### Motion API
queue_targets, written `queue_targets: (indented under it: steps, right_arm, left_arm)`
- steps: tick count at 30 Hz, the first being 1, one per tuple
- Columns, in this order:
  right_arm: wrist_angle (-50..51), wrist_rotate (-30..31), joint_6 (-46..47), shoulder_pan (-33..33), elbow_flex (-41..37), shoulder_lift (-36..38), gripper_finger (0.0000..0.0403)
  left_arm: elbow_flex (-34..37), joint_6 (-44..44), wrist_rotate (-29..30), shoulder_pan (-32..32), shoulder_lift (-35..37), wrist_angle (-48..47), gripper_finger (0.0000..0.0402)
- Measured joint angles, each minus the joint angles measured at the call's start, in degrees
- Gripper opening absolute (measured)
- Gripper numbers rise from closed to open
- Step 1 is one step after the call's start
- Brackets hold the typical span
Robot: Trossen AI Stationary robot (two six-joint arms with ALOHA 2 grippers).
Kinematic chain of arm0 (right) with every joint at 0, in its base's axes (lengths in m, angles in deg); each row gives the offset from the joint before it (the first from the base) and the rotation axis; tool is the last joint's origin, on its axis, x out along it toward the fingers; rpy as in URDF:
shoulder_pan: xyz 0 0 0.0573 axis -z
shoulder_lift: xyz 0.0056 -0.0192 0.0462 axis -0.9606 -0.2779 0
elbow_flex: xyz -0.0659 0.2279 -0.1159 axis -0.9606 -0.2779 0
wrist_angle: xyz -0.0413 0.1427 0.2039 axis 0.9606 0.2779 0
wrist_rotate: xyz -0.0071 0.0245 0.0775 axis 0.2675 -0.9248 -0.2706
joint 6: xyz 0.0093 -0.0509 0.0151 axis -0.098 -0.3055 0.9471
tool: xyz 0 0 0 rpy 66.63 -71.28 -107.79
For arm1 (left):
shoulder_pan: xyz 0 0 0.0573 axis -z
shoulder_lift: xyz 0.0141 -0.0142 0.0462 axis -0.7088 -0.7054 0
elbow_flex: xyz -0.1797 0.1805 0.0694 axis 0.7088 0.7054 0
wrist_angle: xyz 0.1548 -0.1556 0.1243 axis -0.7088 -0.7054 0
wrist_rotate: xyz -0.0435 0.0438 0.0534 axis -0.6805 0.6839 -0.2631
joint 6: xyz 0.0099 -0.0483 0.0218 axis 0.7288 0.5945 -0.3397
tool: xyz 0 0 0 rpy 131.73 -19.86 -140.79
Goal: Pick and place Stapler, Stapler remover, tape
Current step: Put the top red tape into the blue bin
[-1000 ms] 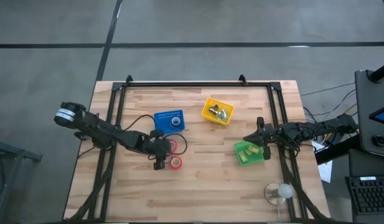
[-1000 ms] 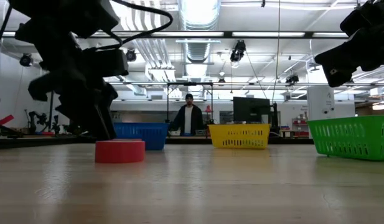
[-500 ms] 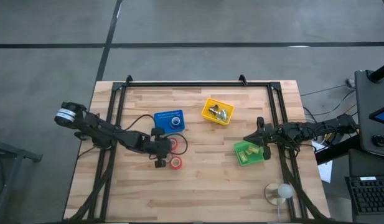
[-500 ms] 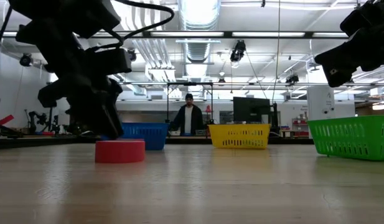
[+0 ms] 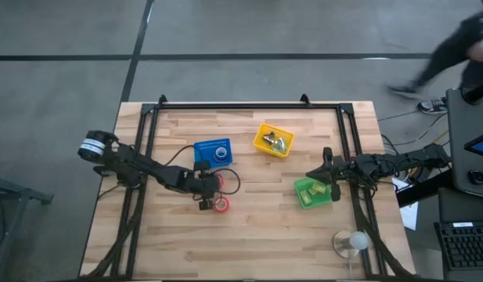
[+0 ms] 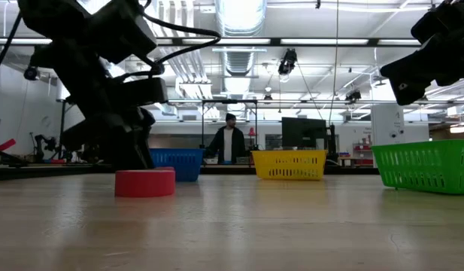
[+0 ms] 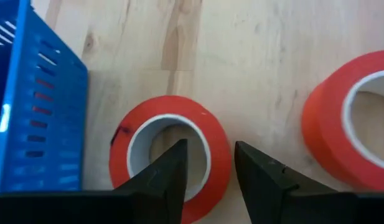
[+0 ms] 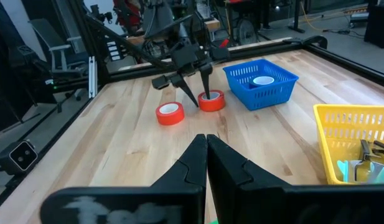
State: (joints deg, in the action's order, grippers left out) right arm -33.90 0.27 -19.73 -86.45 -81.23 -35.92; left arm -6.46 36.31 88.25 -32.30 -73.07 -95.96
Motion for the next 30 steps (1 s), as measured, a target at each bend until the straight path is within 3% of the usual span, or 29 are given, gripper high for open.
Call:
queue_targets:
  steps: [10,16,21,24,30]
  right_arm:
    - [-0.02,0.00,-0.45,-0.02,-0.12,0.00,0.0008]
    - [-0.04,0.02,-0.45,0.01,-0.42,-0.02,0.0008]
    - [-0.04,0.00,-0.46,-0.02,-0.44,-0.02,0.0008]
    - [-0.07,0.00,-0.45,-0.02,-0.44,0.00,0.0008]
    - [-0.09,0.00,-0.45,0.00,-0.45,0.00,0.0008]
  left_arm:
    - [-1.42,1.37,-2.93,0.02,1.02,-0.07,0.0031]
    - [-3.70,2.66,-2.99,0.02,1.59,-0.11,0.0030]
    - [-6.61,2.64,-2.51,0.02,3.88,-1.15,0.0054]
    - [-8.50,3.16,0.44,0.05,6.55,-5.39,0.0052]
    - [-10.84,8.50,12.04,-0.02,13.43,-18.03,0.0037]
